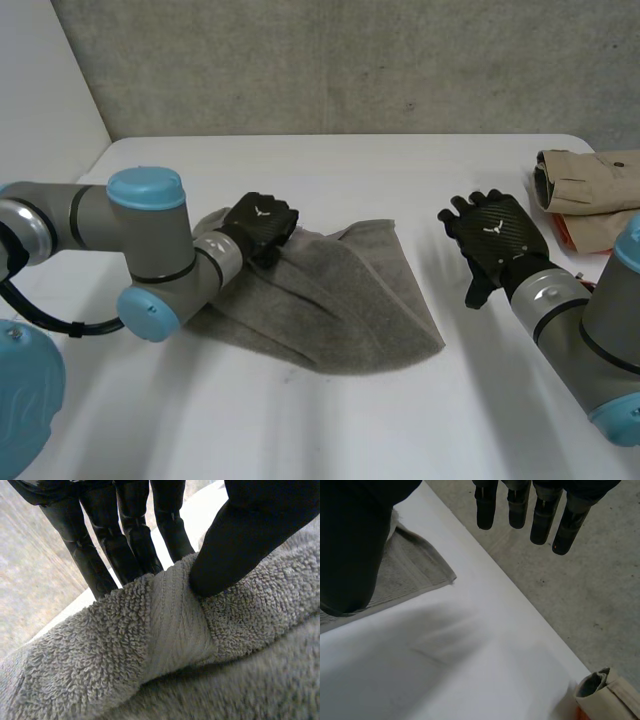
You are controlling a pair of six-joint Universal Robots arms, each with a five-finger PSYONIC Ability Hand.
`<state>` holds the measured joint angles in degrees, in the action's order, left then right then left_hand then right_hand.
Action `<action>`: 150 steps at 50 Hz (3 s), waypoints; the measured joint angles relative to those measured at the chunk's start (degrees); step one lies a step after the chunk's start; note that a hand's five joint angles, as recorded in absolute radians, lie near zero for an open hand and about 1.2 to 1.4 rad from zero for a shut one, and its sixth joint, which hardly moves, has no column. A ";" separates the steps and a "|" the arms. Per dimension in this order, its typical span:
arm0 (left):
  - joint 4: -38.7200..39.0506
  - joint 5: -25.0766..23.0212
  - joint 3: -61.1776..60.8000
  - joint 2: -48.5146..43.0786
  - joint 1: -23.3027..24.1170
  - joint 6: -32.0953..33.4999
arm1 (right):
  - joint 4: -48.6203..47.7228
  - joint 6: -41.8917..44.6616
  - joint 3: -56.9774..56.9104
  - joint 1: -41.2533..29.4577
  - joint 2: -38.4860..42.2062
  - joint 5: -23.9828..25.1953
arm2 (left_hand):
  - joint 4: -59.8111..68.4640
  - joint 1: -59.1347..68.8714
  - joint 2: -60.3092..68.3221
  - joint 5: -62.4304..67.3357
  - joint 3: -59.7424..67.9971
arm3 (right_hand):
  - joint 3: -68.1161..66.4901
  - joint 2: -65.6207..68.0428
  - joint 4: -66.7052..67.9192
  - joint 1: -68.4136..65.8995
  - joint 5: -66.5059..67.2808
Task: Fold the laundry.
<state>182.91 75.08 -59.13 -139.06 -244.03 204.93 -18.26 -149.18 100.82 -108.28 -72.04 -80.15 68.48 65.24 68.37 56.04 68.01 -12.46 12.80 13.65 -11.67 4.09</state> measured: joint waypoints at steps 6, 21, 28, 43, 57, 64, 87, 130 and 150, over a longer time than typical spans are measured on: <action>0.24 3.36 -3.05 6.92 1.89 0.04 | 0.62 -0.34 -1.85 0.14 0.00 -0.06 | 0.13 0.00 0.03 0.00 0.01 | -0.01 0.00 0.00 0.00 0.00; 0.98 5.43 -14.39 32.81 4.90 -0.42 | 25.98 -3.26 -18.21 2.53 5.12 6.12 | 0.16 0.00 0.05 0.00 0.01 | -0.01 0.00 0.00 0.00 0.00; 0.96 5.44 -18.03 40.06 5.02 -0.62 | 35.00 -10.53 -25.19 2.76 11.04 12.20 | 0.16 0.00 0.10 0.00 0.02 | -0.01 0.00 0.00 0.00 0.00; 1.08 5.56 -23.00 46.89 4.89 -3.12 | 33.68 -27.22 -39.05 -1.16 27.70 12.28 | 0.37 0.00 0.22 0.00 0.29 | -0.03 0.01 0.01 -0.02 0.00; 6.60 6.13 -19.91 45.64 1.76 -6.86 | 33.22 -30.48 -53.04 -5.11 31.05 6.72 | 0.39 0.00 0.28 0.00 0.34 | -55.17 54.75 54.30 -45.32 52.29; 12.96 10.62 -7.86 36.69 -0.95 -6.99 | 26.63 -27.34 -65.85 -4.78 24.77 -2.94 | 0.41 0.00 0.33 0.00 0.38 | -55.19 54.75 54.38 -45.33 52.30; 27.59 16.96 -25.75 30.77 -2.33 -8.03 | 10.55 -3.24 -26.45 -5.55 4.02 -6.20 | 0.42 0.00 0.36 0.00 0.41 | -55.17 54.75 54.43 -45.33 52.70; 1.28 5.78 -22.89 17.96 -2.12 2.05 | 6.57 0.46 -2.13 -6.70 6.29 -1.76 | -42.09 -39.48 -42.14 -39.65 -41.89 | -55.17 54.75 54.45 -45.33 52.71; -1.80 5.92 -21.40 11.44 -1.54 12.46 | 6.21 0.48 -2.07 -6.25 6.30 -1.68 | -39.71 -36.99 -39.83 -37.08 -39.53 | -55.17 54.76 54.45 -45.33 52.71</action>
<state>181.12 81.00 -80.54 -127.62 -245.57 217.38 -12.05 -148.70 98.75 -114.54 -65.74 -81.83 28.78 28.25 28.54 18.95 28.48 -67.63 67.56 68.10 -57.00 56.80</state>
